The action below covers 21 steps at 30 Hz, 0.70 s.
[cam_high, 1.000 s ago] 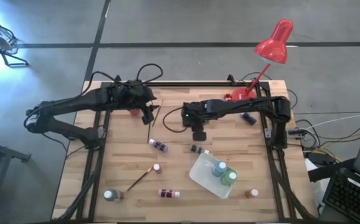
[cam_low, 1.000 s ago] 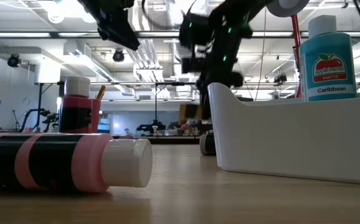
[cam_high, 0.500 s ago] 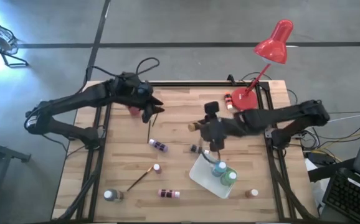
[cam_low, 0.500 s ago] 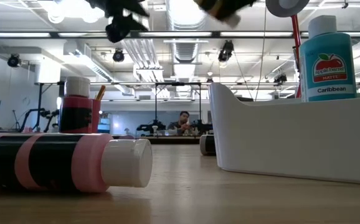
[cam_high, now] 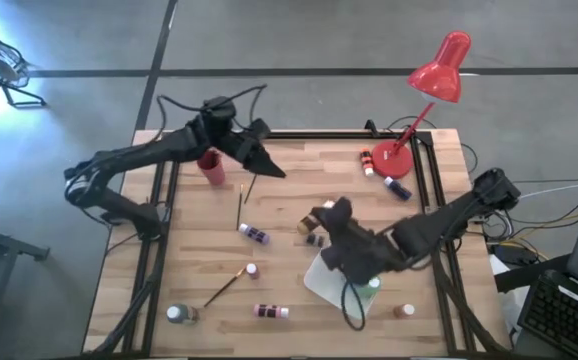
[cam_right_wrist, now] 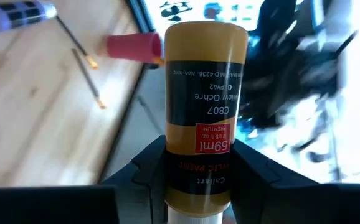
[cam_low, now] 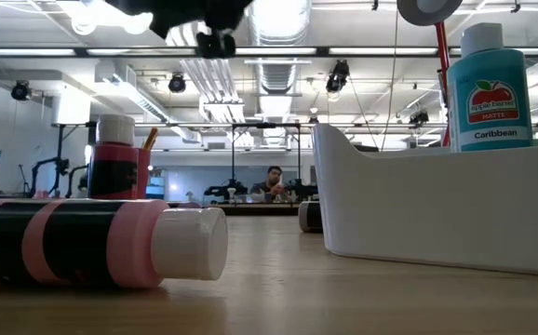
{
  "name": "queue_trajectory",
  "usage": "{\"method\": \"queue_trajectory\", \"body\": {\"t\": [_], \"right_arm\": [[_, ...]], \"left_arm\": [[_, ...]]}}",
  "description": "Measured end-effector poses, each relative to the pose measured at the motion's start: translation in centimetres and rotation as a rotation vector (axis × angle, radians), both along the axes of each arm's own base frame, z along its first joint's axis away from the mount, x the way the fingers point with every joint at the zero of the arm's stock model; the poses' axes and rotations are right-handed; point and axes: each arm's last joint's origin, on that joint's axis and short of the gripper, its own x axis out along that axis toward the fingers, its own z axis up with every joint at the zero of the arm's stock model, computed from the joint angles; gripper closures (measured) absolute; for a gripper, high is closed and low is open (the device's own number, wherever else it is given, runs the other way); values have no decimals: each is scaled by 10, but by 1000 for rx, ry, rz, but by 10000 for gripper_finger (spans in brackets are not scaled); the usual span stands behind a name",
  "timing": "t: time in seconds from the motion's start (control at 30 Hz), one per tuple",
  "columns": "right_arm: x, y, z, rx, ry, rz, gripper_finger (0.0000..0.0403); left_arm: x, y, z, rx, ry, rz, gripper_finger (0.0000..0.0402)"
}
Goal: Pick & Place Paint Supplies
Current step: Put the orange paint bottle into the white bin
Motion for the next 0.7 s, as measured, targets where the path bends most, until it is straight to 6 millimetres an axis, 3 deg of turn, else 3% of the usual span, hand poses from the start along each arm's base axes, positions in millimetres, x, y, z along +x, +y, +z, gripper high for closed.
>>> {"method": "queue_trajectory", "body": {"t": [0.13, 0.3, 0.53, 0.7], "right_arm": [[12, 20, -11, -142, 29, 13, 285], [23, 32, -13, -231, 4, -10, 285], [25, 32, -11, -244, -23, -51, 285], [26, 29, -9, -244, -27, -58, 285]], "left_arm": [[21, 9, -9, -53, 51, -49, 221], [47, 18, -2, -50, 33, -111, 221], [80, 0, 16, -14, -30, -289, 221], [98, -12, 14, -13, -33, -362, 221]]}}
